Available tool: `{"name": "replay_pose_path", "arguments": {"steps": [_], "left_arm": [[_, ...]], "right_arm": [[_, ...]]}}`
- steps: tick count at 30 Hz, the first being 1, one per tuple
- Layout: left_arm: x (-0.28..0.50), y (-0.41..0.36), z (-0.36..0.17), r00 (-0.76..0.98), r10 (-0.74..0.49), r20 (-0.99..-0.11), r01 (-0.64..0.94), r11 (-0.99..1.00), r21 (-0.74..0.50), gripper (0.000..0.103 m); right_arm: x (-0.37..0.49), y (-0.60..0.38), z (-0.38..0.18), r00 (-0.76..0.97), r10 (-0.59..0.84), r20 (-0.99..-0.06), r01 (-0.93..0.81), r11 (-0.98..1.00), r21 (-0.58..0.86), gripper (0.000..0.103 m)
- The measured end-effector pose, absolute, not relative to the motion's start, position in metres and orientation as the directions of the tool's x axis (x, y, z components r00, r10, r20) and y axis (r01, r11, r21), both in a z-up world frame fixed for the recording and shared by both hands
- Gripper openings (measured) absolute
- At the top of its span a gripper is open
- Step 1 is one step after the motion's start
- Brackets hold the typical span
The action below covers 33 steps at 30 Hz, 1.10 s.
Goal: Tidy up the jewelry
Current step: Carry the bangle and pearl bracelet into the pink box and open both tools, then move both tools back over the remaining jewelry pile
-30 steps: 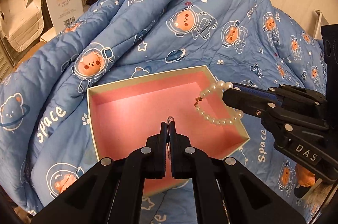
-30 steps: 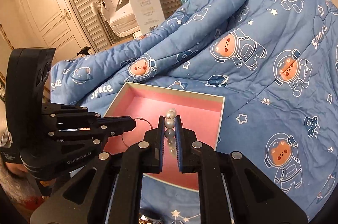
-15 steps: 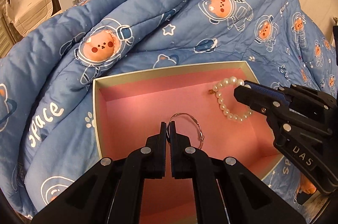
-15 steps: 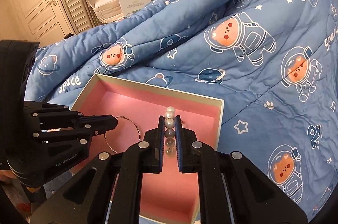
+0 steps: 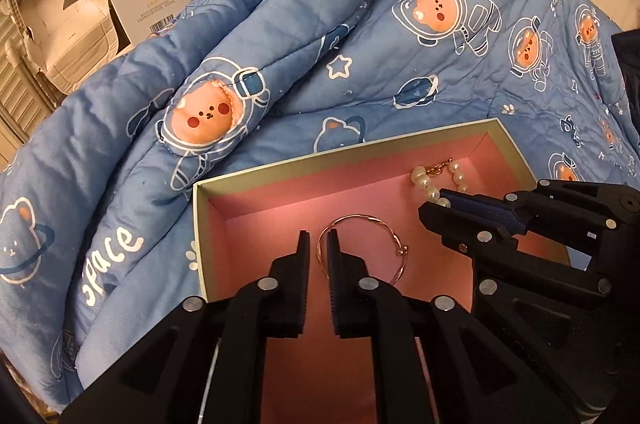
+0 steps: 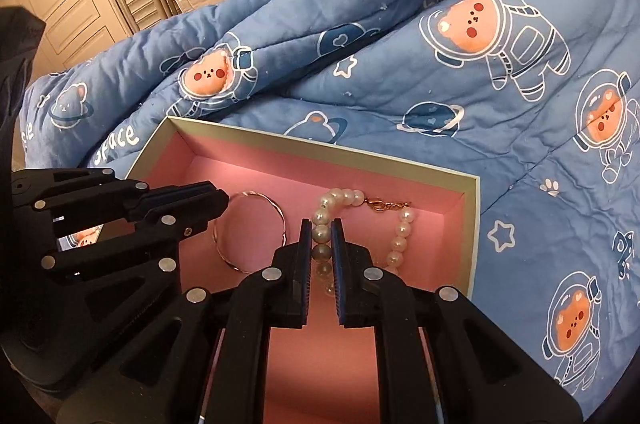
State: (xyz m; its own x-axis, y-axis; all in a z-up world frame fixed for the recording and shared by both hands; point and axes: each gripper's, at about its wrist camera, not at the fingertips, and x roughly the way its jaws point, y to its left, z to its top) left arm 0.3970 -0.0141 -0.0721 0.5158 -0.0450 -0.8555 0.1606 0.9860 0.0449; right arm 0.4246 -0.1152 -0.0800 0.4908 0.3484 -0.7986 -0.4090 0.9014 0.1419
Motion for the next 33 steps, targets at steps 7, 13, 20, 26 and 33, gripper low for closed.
{"name": "replay_pose_path", "arguments": {"steps": [7,13,20,26,33], "left_arm": [[0.382,0.006,-0.042,0.591,-0.1,-0.8,0.105,0.993,-0.047,0.055],[0.362,0.031,-0.008,0.663,-0.16,-0.732,0.055,0.985,-0.166,0.076],[0.304,0.032,-0.007,0.716,-0.164,-0.678,0.097,0.986,-0.136,0.094],[0.252,0.031,-0.03,0.721,-0.15,-0.676,0.129,0.988,-0.082,0.095],[0.205,0.029,-0.053,0.706,-0.178,-0.685,0.143,0.984,-0.108,0.095]], "right_arm": [[0.422,-0.122,-0.074,0.518,0.364,-0.774,-0.403,0.902,0.154,0.046],[0.41,-0.132,-0.059,0.534,0.429,-0.729,-0.402,0.887,0.227,0.054],[0.355,-0.148,-0.036,0.57,0.476,-0.67,-0.429,0.868,0.251,0.063],[0.309,-0.17,-0.037,0.552,0.485,-0.678,-0.419,0.865,0.277,0.064],[0.255,-0.19,-0.056,0.54,0.48,-0.692,-0.385,0.871,0.305,0.064]]}}
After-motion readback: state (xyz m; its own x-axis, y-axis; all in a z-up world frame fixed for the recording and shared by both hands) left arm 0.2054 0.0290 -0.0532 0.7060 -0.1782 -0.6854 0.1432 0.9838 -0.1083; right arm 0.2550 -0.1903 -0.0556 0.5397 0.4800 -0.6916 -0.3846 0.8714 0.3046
